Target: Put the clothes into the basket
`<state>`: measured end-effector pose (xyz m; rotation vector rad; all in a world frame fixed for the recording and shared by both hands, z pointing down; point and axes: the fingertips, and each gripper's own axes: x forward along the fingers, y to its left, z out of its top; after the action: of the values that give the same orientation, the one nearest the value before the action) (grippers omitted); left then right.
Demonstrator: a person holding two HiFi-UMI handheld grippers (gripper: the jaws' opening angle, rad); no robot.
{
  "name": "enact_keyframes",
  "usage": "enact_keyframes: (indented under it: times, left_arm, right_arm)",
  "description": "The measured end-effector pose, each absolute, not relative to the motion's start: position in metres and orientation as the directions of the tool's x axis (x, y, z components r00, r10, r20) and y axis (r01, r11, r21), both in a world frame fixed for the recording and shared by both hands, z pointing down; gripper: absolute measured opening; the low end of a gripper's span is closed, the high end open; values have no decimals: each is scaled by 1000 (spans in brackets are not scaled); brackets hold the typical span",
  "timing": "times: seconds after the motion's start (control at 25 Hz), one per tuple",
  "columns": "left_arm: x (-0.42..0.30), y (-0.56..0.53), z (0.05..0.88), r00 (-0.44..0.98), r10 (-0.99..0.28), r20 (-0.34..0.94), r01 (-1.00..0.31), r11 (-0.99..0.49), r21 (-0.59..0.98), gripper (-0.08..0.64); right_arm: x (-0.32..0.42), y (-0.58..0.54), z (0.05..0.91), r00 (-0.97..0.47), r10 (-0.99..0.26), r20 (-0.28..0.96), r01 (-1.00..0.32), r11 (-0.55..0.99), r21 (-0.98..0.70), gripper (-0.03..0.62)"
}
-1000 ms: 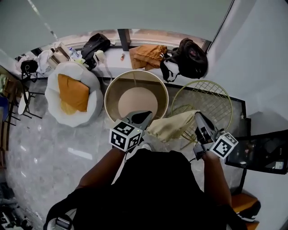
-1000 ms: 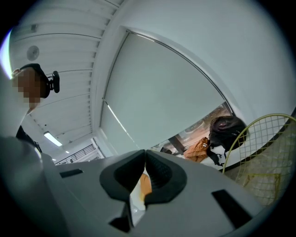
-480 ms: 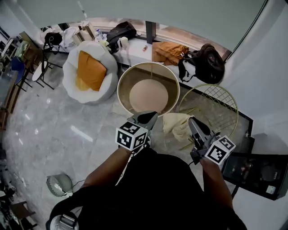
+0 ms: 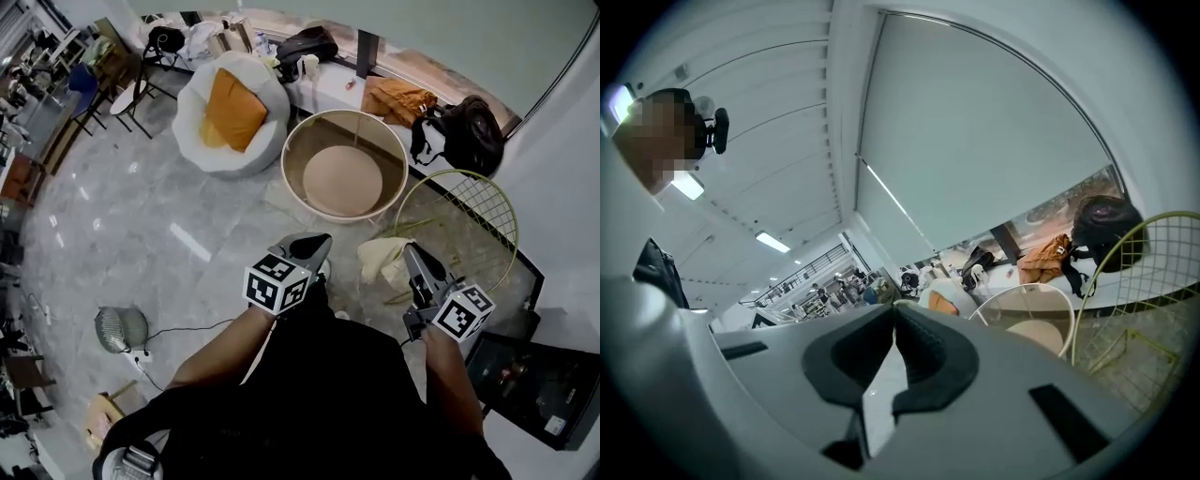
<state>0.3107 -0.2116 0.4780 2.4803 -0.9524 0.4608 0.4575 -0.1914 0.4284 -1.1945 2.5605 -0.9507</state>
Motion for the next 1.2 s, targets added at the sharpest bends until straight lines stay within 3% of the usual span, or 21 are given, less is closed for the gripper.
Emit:
enact_keyframes:
  times: [0.28,0.68,1.2]
  left_arm:
    - [257,-158,480,617,-628,474,-779,-575,251,0]
    - [157,-132,470,501,-747,438,-865,-423,269,0]
    - [-100,-78,478,227,-865,446,-955,-108,277,0]
  right_arm:
    - [409,-162,434,-764,-639,92,-544,562,-623,25]
    - [278,-151,412,-915,-397,68,-365,747,-556,25]
    - [51,-153,417,-967,-234,97,-246,783,-572,25]
